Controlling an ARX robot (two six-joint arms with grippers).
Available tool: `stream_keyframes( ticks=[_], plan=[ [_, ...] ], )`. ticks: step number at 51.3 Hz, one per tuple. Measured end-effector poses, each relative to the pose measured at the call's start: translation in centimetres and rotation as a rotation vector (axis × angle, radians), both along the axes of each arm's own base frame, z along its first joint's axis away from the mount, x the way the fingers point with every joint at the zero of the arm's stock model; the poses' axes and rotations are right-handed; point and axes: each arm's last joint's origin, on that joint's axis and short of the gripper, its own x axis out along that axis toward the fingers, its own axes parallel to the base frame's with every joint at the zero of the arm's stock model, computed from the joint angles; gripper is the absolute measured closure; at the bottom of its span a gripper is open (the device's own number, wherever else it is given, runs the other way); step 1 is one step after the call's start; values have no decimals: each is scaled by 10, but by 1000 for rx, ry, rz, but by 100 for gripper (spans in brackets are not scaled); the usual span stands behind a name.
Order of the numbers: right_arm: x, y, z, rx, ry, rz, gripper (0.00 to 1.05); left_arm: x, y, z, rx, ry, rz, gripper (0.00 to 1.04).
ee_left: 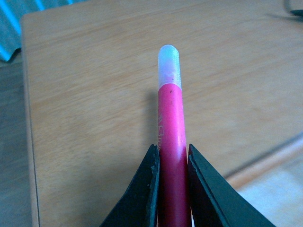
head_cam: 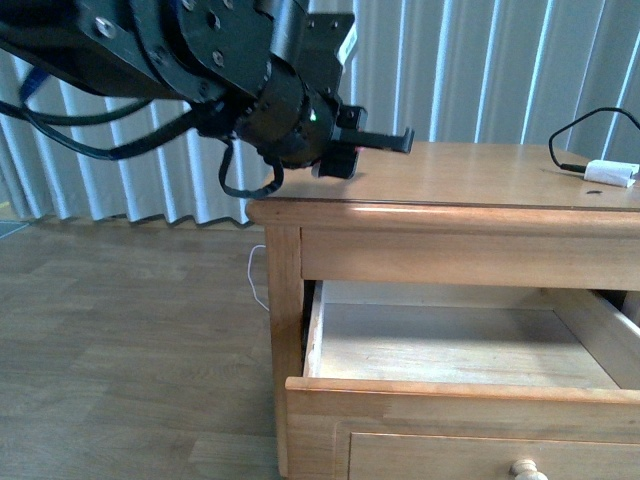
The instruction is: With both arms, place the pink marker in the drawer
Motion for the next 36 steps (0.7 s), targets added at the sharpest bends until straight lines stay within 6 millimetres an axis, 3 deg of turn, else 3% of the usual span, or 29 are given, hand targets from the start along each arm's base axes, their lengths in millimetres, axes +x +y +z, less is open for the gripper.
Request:
stream_keyframes(
  ticks=[10,18,26,36],
  plan=[
    [0,0,0,0,0,0,9,-52,4,27,-2,-77,-188,90],
    [0,0,0,0,0,0,9,-87,0,25,34,-92,-316,90],
    [0,0,0,0,0,0,9,-99,-1,8,61,-65,-346,90],
    [0,0,0,0,0,0,9,-90,-6,-24,100,-2,-332,90]
  ],
)
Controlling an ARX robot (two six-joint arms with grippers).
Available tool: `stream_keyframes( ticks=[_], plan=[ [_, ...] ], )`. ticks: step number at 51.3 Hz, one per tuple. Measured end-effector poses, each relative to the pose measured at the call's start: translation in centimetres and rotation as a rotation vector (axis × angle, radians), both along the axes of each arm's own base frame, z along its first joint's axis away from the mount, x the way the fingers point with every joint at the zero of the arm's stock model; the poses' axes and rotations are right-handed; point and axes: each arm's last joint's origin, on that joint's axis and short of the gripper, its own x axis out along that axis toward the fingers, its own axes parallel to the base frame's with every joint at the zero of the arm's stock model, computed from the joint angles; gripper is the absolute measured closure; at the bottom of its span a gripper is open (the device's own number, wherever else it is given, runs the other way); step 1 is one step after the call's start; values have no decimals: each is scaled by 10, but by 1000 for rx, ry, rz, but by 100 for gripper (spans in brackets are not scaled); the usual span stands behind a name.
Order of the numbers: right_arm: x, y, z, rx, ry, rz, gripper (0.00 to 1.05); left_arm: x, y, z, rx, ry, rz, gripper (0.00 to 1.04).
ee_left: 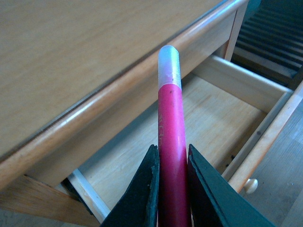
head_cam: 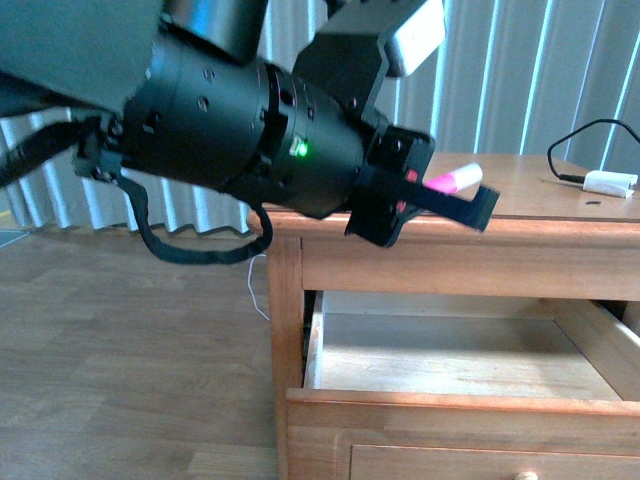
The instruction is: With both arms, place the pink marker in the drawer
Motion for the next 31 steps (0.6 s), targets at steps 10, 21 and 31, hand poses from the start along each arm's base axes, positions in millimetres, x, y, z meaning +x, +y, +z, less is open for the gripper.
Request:
stream_keyframes(
  ticks=[10,21,31],
  plan=[
    [0,0,0,0,0,0,9,13,-9,-40,59,79,15,90],
    [0,0,0,0,0,0,9,29,-17,-72,117,121,52,90],
    [0,0,0,0,0,0,9,37,-22,-73,135,126,74,65]
  ],
)
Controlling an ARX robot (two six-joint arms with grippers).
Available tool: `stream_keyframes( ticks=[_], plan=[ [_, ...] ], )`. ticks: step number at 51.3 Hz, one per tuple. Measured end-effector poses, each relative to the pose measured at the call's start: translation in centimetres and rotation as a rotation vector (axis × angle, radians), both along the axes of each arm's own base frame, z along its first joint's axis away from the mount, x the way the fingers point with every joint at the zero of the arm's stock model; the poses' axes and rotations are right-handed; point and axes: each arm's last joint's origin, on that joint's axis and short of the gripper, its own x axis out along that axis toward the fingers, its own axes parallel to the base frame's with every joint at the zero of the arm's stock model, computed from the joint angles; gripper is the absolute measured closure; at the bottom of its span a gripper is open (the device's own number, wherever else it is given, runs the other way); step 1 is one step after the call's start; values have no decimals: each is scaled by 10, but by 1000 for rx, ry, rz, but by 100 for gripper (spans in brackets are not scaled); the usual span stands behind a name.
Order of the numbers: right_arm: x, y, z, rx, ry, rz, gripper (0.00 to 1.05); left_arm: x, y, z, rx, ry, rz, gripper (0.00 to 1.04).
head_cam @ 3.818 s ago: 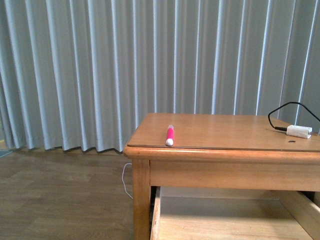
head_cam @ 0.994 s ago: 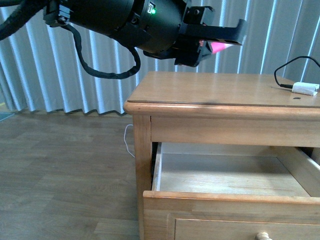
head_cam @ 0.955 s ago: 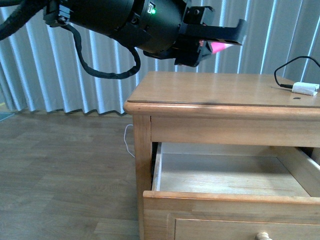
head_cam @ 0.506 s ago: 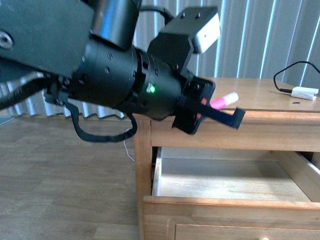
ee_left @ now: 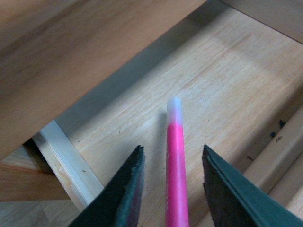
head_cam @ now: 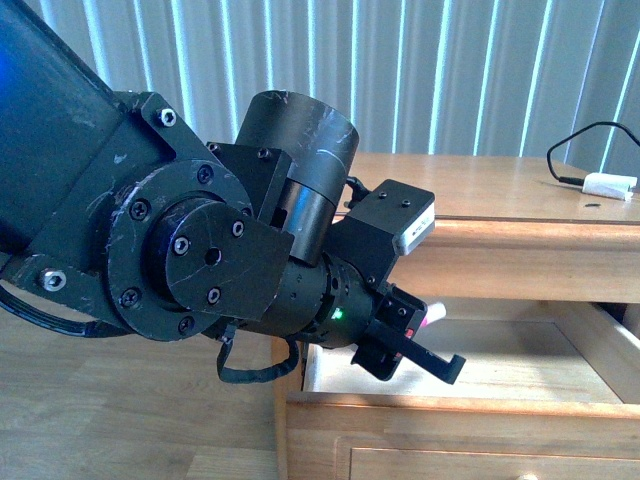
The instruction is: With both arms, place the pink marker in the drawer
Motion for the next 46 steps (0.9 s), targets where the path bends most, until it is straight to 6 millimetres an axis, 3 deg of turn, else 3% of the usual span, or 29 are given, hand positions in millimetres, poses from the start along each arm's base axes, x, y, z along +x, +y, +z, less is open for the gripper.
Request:
stream_keyframes(
  ticks=[11,18,24,34,46],
  plan=[
    [0,0,0,0,0,0,9,-10,-1,17,-78,-69,27,32],
    [0,0,0,0,0,0,9,-41,19,57,-171,-223,138,4],
    [0,0,0,0,0,0,9,-73,43,78,-211,-290,251,6],
    [0,0,0,0,0,0,9,-128,87,91,-240,-351,402,6],
    [0,0,0,0,0,0,9,-194,142,82,-225,-388,634,6]
  ],
)
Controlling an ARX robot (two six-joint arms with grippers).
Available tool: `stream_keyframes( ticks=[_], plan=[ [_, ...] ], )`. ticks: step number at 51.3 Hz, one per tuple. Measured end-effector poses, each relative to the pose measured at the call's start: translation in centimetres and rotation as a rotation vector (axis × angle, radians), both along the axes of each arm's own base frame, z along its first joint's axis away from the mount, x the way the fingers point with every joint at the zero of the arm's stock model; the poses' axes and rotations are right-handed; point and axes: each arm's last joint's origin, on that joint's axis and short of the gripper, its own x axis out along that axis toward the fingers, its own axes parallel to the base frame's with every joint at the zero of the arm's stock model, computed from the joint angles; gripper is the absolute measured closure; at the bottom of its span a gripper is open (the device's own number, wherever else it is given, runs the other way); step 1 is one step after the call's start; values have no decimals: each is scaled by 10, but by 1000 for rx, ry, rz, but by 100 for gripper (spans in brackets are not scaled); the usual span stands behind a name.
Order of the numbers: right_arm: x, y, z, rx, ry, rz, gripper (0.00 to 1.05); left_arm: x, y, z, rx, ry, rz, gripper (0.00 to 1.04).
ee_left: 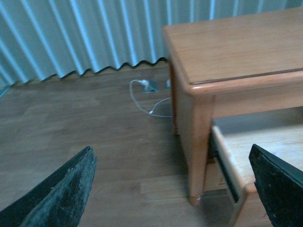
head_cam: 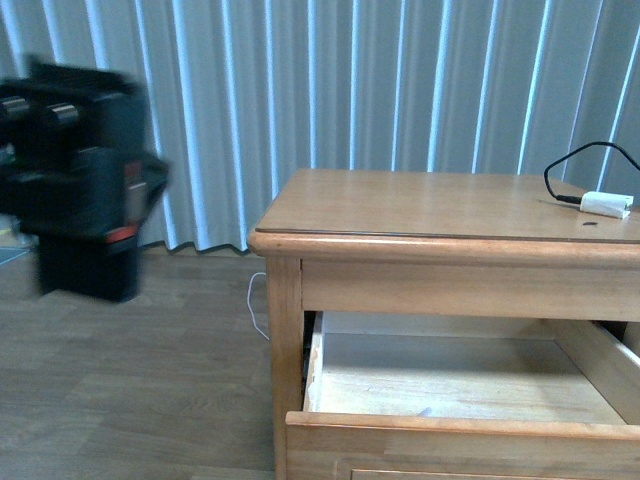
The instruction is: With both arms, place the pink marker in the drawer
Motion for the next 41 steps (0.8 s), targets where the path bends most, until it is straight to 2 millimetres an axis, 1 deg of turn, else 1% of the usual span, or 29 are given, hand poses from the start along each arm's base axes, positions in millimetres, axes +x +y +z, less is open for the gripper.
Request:
stream_keyframes(
  ticks=[4,6,9,14,17,28,30,31,38,39,41],
  plan=[
    [0,0,0,0,0,0,9,-17,17,-7,-43,-6,33,6],
    [0,0,0,0,0,0,9,-23,23,-10,-70,-17,49,6],
    [0,0,0,0,0,0,9,-27,26,-8,-98,-36,55,6],
    [0,0,0,0,0,0,9,-27,26,-7,-114,-41,48,7],
    [0,0,0,0,0,0,9,-30,31,-16,-118,-53,25,22],
    [0,0,0,0,0,0,9,-41,51,-43,-118,-53,40,61],
    [0,0,0,0,0,0,9,-43,54,-47,-119,-55,34,69],
    [0,0,0,0,0,0,9,-43,54,-48,-119,-55,35,70],
    [0,0,0,0,0,0,9,-49,62,-59,-120,-59,41,95],
    [0,0,0,0,0,0,9,-50,63,-61,-121,-60,41,101],
    [0,0,0,0,0,0,9,-51,64,-62,-119,-61,42,100]
  ],
)
